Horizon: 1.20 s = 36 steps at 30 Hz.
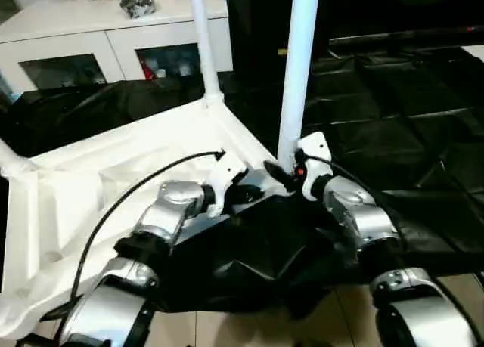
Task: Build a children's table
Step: Rotate leg to tighten
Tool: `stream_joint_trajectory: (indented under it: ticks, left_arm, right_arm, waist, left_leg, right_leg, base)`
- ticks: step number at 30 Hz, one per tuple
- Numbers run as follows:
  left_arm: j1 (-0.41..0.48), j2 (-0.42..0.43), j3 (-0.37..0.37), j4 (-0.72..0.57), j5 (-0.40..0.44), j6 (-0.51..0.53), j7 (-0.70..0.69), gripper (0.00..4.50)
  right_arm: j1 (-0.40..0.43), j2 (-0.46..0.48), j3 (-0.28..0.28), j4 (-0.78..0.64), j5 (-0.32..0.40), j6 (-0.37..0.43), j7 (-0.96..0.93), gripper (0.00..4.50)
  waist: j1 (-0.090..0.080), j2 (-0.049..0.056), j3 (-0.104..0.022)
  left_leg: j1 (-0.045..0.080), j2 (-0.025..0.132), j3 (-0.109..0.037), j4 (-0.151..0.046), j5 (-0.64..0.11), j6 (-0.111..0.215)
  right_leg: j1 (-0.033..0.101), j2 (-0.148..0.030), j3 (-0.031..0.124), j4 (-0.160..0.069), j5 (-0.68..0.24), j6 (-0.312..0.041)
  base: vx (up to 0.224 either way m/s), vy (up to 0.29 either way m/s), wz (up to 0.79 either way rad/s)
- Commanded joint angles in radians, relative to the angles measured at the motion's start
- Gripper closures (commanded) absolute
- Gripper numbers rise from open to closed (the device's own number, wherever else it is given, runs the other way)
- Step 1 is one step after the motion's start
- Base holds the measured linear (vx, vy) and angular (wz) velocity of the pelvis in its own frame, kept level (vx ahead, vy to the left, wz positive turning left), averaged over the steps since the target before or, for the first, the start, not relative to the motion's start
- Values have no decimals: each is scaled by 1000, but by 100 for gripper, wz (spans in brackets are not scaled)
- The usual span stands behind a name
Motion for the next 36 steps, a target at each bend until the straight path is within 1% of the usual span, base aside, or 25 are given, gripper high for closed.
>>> stream_joint_trajectory:
  ticks: [1, 3, 5, 6, 8, 10, 15, 17, 18, 20, 21, 23, 24, 25, 26, 27, 28, 29, 30, 31, 32, 33, 34, 35, 36]
  left_arm:
    - [8, 22, -45, -74, -39, -26, -140, 450]
    - [15, 44, -54, -77, -35, -32, -173, 450]
    - [16, 55, -56, -76, -34, -33, -187, 450]
    - [18, 68, -58, -77, -34, -31, -208, 450]
    - [22, 86, -64, -88, -36, -19, -247, 450]
    - [24, 104, -70, -106, -40, 0, -284, 450]
    - [25, 127, -75, -138, -56, 33, -324, 450]
    - [28, 130, -76, -145, -61, 34, -330, 450]
    - [28, 128, -74, -144, -62, 35, -326, 450]
    - [28, 121, -68, -141, -61, 37, -311, 450]
    - [26, 107, -56, -134, -58, 40, -279, 450]
    - [25, 102, -50, -131, -58, 41, -264, 450]
    - [24, 81, -35, -131, -60, 57, -214, 450]
    - [24, 75, -31, -132, -61, 61, -200, 450]
    - [21, 53, -20, -131, -55, 73, -141, 450]
    - [17, 32, -11, -129, -50, 84, -91, 450]
    - [15, 23, -8, -127, -49, 90, -71, 450]
    - [13, 17, -7, -126, -47, 92, -61, 450]
    - [8, 2, -3, -119, -37, 91, -22, 450]
    - [0, -33, 3, -109, -25, 99, 47, 450]
    - [0, -33, 3, -109, -25, 99, 47, 450]
    - [-4, -76, 9, -100, -18, 105, 114, 450]
    - [-4, -83, 9, -99, -17, 107, 124, 450]
    - [-4, -95, 10, -98, -16, 107, 140, 450]
    - [-4, -108, 9, -98, -19, 108, 147, 450]
  right_arm:
    - [43, -16, 115, -60, 30, 25, 223, 135]
    - [58, -45, 131, -93, 41, 38, 295, 135]
    - [69, -65, 143, -115, 49, 43, 341, 135]
    - [82, -88, 157, -138, 53, 44, 390, 135]
    - [96, -112, 167, -159, 50, 42, 443, 135]
    - [103, -125, 177, -169, 53, 51, 487, 150]
    - [110, -123, 201, -179, 58, 73, 513, 177]
    - [114, -121, 202, -192, 59, 81, 515, 202]
    - [116, -117, 201, -199, 62, 90, 512, 202]
    - [120, -111, 197, -211, 66, 100, 509, 217]
    - [125, -97, 186, -220, 69, 107, 489, 222]
    - [127, -89, 180, -221, 70, 109, 477, 229]
    - [124, -54, 158, -201, 58, 105, 388, 232]
    - [122, -42, 152, -192, 52, 104, 356, 235]
    - [107, -1, 126, -141, 30, 97, 230, 235]
    - [94, 33, 103, -96, 12, 96, 124, 238]
    - [88, 47, 92, -76, 11, 101, 87, 240]
    - [86, 54, 87, -69, 12, 102, 76, 242]
    - [80, 74, 72, -49, 16, 98, 36, 244]
    - [64, 116, 53, 1, 1, 89, -75, 245]
    - [64, 116, 53, 1, 1, 89, -75, 245]
    - [45, 157, 36, 51, -24, 87, -200, 246]
    - [42, 165, 32, 59, -28, 88, -221, 246]
    - [37, 176, 26, 70, -30, 88, -246, 246]
    - [32, 186, 24, 80, -31, 84, -256, 246]
  waist:
    - [19, -21, -69]
    - [21, -21, -68]
    - [29, -19, -66]
    - [35, -24, -62]
    - [42, -26, -62]
    - [45, -30, -60]
    - [51, -26, -63]
    - [53, -27, -64]
    - [52, -23, -63]
    - [52, -24, -62]
    - [52, -28, -62]
    - [52, -28, -61]
    - [51, -26, -60]
    - [49, -30, -58]
    - [48, -29, -57]
    - [42, -32, -54]
    - [34, -30, -52]
    - [31, -42, -53]
    - [27, -37, -52]
    - [24, -37, -52]
    - [22, -35, -54]
    - [19, -37, -55]
    - [15, -36, -54]
    - [14, -38, -56]
    - [10, -7, -57]
  left_leg:
    - [0, 12, 4, -62, -247, 106]
    - [-1, 13, 6, -63, -244, 111]
    - [3, 15, 6, -65, -252, 103]
    - [6, 13, 6, -68, -283, 85]
    - [11, 15, 6, -69, -293, 79]
    - [8, 17, 4, -72, -293, 73]
    - [8, 16, 4, -72, -264, 66]
    - [7, 16, 4, -71, -257, 64]
    - [7, 15, 4, -71, -260, 62]
    - [8, 14, 4, -72, -266, 59]
    - [8, 14, 4, -72, -268, 57]
    - [8, 13, 4, -73, -273, 55]
    - [8, 14, 4, -74, -279, 50]
    - [8, 13, 2, -75, -287, 41]
    - [9, 12, 1, -76, -295, 37]
    - [7, 11, 0, -78, -304, 23]
    - [10, 7, -5, -80, -335, 8]
    - [10, 7, -5, -80, -337, 9]
    - [11, 7, -6, -80, -343, 13]
    - [10, 6, -6, -79, -347, 17]
    - [10, 7, -6, -79, -339, 15]
    - [7, 6, -6, -80, -329, 18]
    - [4, 6, -5, -81, -322, 16]
    - [6, 2, -4, -78, -323, 19]
    - [7, 2, -6, -79, -326, 19]
  right_leg:
    - [59, -38, 25, -70, -251, -247]
    - [56, -38, 26, -68, -236, -254]
    - [53, -39, 28, -70, -258, -252]
    - [54, -37, 28, -75, -315, -234]
    - [49, -40, 31, -77, -345, -225]
    - [50, -42, 32, -77, -362, -216]
    - [48, -40, 34, -72, -318, -226]
    - [50, -41, 34, -70, -304, -230]
    - [50, -40, 33, -72, -302, -227]
    - [50, -39, 33, -73, -316, -223]
    - [50, -40, 33, -74, -330, -218]
    - [50, -40, 33, -76, -350, -211]
    - [48, -42, 34, -78, -368, -205]
    - [46, -42, 34, -79, -397, -195]
    - [45, -42, 33, -81, -415, -189]
    - [42, -43, 33, -81, -451, -178]
    - [42, -46, 27, -90, -523, -154]
    - [42, -46, 26, -94, -537, -143]
    - [39, -46, 29, -96, -546, -135]
    - [38, -45, 29, -98, -548, -130]
    - [36, -46, 31, -96, -536, -133]
    - [39, -44, 30, -94, -505, -138]
    - [38, -43, 31, -93, -494, -141]
    - [39, -42, 28, -96, -496, -141]
    - [40, -43, 28, -91, -481, -147]
  base:
    - [0, 0, 0]
    - [0, 0, 0]
    - [0, 0, 0]
    - [0, 0, 0]
    - [0, 0, 0]
    - [0, 0, 0]
    - [0, 0, 0]
    - [0, 0, 0]
    - [0, 0, 0]
    - [0, 0, 0]
    - [0, 0, 0]
    - [0, 0, 0]
    - [0, 0, 0]
    - [0, 0, 0]
    - [0, 0, 0]
    - [0, 0, 0]
    - [0, 0, 0]
    - [0, 0, 0]
    - [0, 0, 0]
    - [0, 0, 0]
    - [0, 0, 0]
    - [0, 0, 0]
    - [0, 0, 0]
    - [0, 0, 0]
    - [0, 0, 0]
